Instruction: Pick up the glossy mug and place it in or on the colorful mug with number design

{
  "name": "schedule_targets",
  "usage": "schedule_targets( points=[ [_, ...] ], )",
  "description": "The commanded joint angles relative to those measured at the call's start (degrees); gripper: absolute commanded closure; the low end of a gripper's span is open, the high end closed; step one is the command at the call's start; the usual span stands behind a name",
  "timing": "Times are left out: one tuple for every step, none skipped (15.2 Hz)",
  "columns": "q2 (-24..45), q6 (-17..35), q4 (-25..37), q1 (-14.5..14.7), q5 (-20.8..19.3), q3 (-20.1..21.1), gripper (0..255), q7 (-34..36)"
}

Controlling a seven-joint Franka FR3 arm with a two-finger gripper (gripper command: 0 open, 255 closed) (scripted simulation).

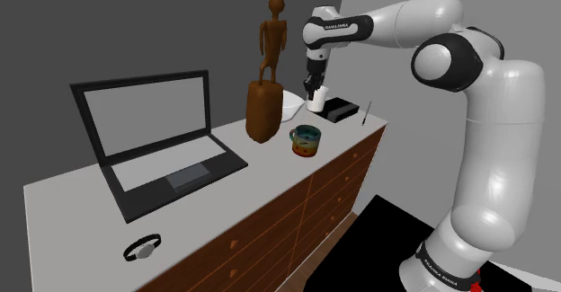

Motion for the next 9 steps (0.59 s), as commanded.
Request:
schedule_targets(
  points=[
    [0.1, -1.4, 1.4, 0.0, 0.0, 0.0, 255, 0.0],
    [0.1, -2.1, 2.2, 0.0, 0.0, 0.0, 255, 0.0],
    [0.1, -2.9, 3.1, -0.1, 0.0, 0.0, 255, -0.1],
    [0.2, -3.7, 3.9, -0.1, 0.0, 0.0, 255, -0.1],
    [0.3, -4.5, 4.8, -0.1, 0.0, 0.0, 255, -0.1],
    [0.3, -5.3, 5.7, -0.2, 0.1, 0.0, 255, -0.2],
    [0.4, -5.7, 6.1, -0.2, 0.1, 0.0, 255, -0.2],
    [-1.6, -5.1, 3.5, 0.7, -0.3, 0.2, 255, 0.8],
    [-3.6, -4.6, 1.0, 1.5, -0.6, 0.4, 255, 1.8]
  ],
)
